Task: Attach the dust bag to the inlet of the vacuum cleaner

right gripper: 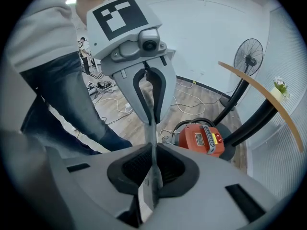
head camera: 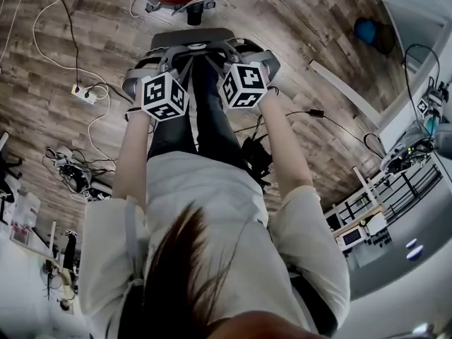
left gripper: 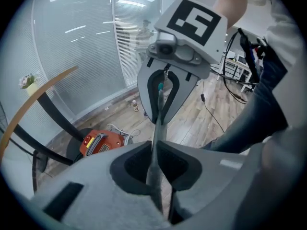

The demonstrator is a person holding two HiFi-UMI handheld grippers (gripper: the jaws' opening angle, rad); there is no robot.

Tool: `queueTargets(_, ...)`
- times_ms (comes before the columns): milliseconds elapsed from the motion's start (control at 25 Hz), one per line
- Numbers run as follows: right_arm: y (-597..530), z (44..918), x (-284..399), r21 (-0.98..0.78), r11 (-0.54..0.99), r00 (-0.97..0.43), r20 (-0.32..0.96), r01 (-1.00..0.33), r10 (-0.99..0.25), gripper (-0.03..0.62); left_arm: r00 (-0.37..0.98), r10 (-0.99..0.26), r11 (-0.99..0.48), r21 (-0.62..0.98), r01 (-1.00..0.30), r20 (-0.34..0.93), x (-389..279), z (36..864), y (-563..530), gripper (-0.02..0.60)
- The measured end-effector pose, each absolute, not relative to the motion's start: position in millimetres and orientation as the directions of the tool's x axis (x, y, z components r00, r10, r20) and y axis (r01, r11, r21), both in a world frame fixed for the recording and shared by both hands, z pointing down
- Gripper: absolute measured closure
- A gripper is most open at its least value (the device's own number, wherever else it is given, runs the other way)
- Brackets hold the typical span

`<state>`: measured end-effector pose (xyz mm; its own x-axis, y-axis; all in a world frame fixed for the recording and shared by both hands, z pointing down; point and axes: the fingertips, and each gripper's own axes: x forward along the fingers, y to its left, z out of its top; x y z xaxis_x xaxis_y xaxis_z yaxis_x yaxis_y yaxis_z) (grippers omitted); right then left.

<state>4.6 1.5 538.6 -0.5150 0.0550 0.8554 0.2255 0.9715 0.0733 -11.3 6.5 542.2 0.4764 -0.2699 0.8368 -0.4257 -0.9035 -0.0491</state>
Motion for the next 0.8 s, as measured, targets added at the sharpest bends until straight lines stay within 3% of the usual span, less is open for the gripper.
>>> queueTargets(800,-19,688,-2,0.015,0.983,-0.476,0.876,0.183,0.075,0.560,0.445,-0.249,-0.873,0.000,-0.488,0.860,-20,691,-15,0.535)
